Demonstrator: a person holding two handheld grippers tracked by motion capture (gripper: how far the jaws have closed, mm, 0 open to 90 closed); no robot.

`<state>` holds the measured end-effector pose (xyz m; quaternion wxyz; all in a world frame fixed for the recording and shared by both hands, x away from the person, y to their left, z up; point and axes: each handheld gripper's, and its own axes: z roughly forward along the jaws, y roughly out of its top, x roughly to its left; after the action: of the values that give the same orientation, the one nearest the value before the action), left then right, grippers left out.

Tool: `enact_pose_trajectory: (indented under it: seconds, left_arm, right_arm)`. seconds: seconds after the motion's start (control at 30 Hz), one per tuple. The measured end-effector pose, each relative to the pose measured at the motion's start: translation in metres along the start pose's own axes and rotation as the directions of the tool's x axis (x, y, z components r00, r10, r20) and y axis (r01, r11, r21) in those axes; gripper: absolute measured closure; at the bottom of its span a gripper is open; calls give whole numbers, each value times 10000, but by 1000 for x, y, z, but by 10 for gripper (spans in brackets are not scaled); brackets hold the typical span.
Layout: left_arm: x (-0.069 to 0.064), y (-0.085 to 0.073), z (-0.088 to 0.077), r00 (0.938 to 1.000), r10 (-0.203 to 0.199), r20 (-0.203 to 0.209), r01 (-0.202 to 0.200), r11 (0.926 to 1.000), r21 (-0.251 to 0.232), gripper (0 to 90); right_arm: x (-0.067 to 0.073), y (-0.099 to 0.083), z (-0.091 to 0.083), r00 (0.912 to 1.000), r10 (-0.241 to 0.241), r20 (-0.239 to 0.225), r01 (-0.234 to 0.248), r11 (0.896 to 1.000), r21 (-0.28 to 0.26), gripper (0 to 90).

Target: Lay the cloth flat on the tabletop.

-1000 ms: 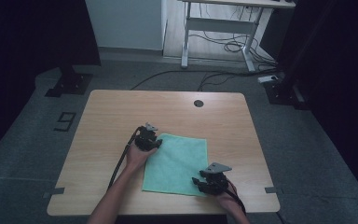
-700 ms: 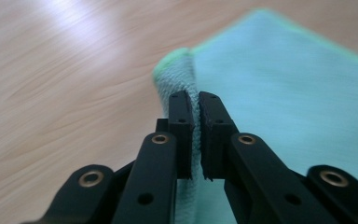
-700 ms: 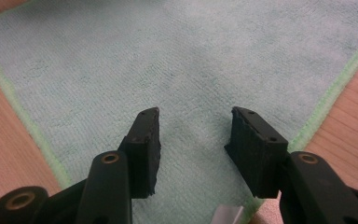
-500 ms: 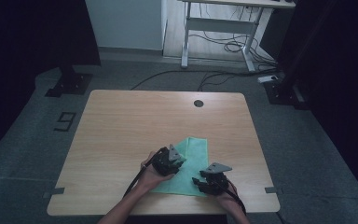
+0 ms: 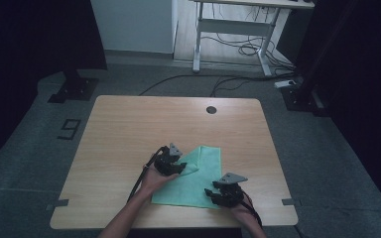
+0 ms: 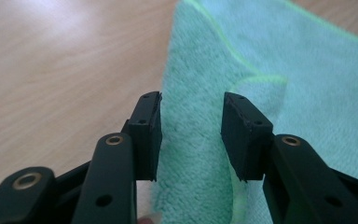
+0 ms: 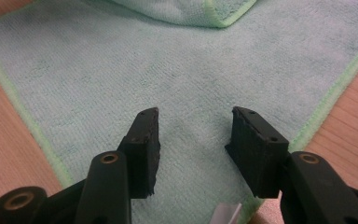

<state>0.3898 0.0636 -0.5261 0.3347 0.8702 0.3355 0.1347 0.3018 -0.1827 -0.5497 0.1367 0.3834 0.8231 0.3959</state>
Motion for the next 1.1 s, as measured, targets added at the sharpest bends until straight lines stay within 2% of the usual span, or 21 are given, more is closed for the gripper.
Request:
enact_pose_trajectory:
  seconds: [0.1, 0.23, 0.3, 0.4, 0.43, 0.5, 0.6, 0.67, 0.73, 0.83, 1.0, 1.1]
  left_arm:
    - [-7, -4, 2, 9998, 119, 144, -119, 9999, 22, 566]
    - [-15, -6, 0, 9988, 63, 481, -55, 9998, -167, 562]
    - [-18, -6, 0, 9986, 122, 510, -115, 9998, -141, 562]
    - [-24, -3, 2, 9988, 279, 405, -273, 9995, -166, 562]
    - [-26, -3, 0, 9990, 380, 224, -375, 9990, -257, 558]
    - [-27, -1, -5, 9992, 399, -17, -400, 9978, -527, 557]
    - [-27, 2, -17, 9995, 317, -75, -323, 9948, -967, 565]
    - [-28, 5, -23, 9990, 413, -142, -426, 9932, -1079, 567]
    - [-30, 7, -24, 9987, 506, -90, -512, 9931, -1051, 569]
    - [-33, 9, -15, 9985, 556, -2, -554, 9954, -787, 572]
    - [-28, 9, 6, 9996, 250, 137, -246, 9994, -254, 584]
    - [-27, 6, 11, 9996, 135, 240, -130, 9997, -187, 599]
  right_arm:
    - [0, 0, 0, 10000, -2, -9, 2, 10000, -2, 523]
    - [0, 0, 0, 10000, -19, 21, 19, 10000, -4, 522]
    - [0, 0, 0, 10000, -29, 32, 29, 10000, -1, 522]
    - [0, 0, 0, 10000, -25, 32, 25, 10000, -6, 522]
    - [0, 0, 0, 10000, -9, 21, 9, 10000, -9, 522]
    - [0, 0, 0, 10000, 16, 28, -16, 10000, -35, 522]
    - [-1, 0, 0, 10000, 33, -21, -33, 10000, -47, 522]
    - [-1, 0, 0, 10000, 17, -25, -17, 10000, -43, 522]
    - [0, 0, 0, 10000, 16, 3, -16, 10000, -29, 521]
    - [0, 0, 0, 10000, -7, 44, 7, 10000, -19, 520]
    - [0, 0, 0, 10000, -1, 36, 1, 10000, -35, 517]
    - [0, -1, 0, 10000, 2, -15, -3, 10000, -62, 516]
